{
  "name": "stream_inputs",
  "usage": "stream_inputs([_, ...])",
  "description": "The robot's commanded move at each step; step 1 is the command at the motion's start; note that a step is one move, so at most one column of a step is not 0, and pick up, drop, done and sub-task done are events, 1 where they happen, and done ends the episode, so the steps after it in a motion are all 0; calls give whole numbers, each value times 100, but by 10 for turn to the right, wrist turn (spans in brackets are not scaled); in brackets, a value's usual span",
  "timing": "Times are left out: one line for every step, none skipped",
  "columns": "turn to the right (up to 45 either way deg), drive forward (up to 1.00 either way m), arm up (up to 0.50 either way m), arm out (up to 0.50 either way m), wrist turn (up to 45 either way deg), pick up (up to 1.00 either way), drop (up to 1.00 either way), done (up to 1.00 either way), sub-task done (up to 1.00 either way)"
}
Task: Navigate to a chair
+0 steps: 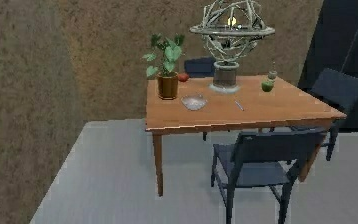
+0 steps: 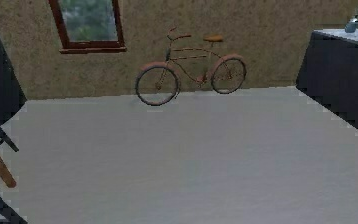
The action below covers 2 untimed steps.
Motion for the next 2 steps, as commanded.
stream_inputs([240, 0, 0, 0, 0, 0, 0, 0, 0])
stream_inputs([0, 0, 0, 0, 0, 0, 0, 100, 0])
